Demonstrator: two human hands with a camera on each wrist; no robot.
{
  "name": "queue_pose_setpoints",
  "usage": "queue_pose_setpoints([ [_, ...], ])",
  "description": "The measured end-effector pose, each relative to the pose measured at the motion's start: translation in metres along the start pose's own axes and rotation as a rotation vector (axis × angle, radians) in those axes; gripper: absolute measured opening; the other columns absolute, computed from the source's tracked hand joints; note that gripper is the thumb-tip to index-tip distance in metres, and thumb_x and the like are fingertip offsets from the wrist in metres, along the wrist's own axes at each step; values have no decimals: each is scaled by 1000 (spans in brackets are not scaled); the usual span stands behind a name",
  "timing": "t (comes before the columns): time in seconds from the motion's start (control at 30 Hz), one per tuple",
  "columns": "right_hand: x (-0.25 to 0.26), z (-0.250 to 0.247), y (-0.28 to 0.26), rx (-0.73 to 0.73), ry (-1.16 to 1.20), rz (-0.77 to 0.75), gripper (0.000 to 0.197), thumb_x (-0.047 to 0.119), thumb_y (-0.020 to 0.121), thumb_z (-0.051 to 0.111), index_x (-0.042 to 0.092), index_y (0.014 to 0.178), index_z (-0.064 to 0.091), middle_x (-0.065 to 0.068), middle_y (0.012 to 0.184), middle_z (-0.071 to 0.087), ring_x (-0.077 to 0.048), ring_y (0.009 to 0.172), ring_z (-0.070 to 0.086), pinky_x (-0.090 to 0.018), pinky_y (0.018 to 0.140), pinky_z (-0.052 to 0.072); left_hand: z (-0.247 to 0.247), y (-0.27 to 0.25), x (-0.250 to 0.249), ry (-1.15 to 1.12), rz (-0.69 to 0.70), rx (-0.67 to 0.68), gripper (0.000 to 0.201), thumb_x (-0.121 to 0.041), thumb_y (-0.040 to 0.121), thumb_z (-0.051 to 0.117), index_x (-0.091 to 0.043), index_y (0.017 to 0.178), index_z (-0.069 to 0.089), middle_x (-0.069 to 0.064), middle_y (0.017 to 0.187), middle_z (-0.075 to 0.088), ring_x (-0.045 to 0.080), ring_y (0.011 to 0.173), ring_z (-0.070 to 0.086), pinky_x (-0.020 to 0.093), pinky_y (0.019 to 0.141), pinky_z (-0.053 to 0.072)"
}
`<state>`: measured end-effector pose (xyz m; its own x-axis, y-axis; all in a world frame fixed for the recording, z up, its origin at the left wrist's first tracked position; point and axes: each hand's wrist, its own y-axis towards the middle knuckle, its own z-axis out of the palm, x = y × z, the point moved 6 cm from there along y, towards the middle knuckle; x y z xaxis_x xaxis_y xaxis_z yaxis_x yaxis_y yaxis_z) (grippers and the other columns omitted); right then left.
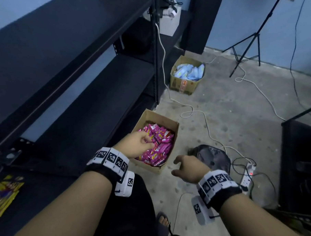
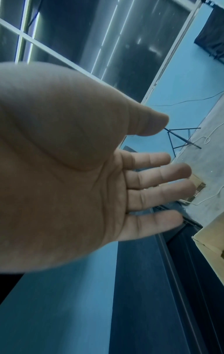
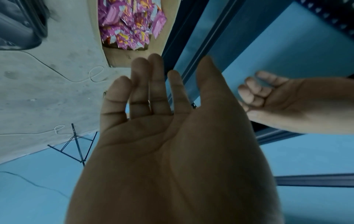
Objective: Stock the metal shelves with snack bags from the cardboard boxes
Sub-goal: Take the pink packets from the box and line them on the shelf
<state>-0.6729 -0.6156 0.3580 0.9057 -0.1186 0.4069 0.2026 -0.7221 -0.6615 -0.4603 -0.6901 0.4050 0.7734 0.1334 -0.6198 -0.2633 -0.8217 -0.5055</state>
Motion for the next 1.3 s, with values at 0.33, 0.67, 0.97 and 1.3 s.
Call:
queue_pose_setpoints([
  [0.33,12,-16,79,122,-148,-64,46,43,93,65,20,133,61,-5,124,70,-24,117,64,-33,95,51,-7,53,73,-156,-147,-54,14,-43,88,77,-33,92,70,-11,90,66,6,86,64,34,89,54],
  [0.67,43,-86,200,123,-308,-128,26,36,92,61,21,111,69,-7,106,73,-27,100,69,-36,83,54,12,120,116,-274,-285,-6,15,-29,95,68,-16,87,63,3,88,60,16,81,57,26,73,41],
  [0.97,80,-112,257,234,-432,-252,16,46,86,70,34,96,65,4,110,68,-18,99,64,-31,91,51,9,121,142,-425,-418,-214,17,-38,91,74,-26,81,67,-10,84,68,6,78,63,29,76,53],
  [1.3,18,-66,404,379,-509,-151,29,28,98,62,8,116,72,-9,117,70,-27,109,66,-35,94,53,72,198,173,-532,-662,-326,16,-45,89,73,-32,91,66,-12,100,65,13,98,63,29,82,46],
])
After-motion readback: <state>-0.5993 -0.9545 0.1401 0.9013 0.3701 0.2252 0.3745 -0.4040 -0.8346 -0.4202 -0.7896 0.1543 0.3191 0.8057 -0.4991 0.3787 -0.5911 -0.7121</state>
